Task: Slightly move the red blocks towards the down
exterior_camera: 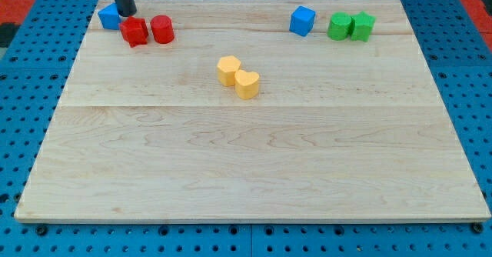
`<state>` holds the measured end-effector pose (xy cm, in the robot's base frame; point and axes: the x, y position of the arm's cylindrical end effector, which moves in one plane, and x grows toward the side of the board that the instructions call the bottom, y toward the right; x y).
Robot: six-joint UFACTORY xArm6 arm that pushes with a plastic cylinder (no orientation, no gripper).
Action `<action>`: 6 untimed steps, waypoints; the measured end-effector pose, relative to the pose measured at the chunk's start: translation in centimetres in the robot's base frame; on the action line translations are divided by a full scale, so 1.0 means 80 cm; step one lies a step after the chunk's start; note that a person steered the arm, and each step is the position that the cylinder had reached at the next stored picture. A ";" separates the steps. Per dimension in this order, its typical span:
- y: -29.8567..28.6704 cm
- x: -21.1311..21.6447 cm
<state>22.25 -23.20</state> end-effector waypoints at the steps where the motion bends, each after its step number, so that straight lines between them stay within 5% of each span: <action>1: -0.027 0.032; 3: 0.032 0.066; 5: 0.110 0.011; 6: 0.144 0.023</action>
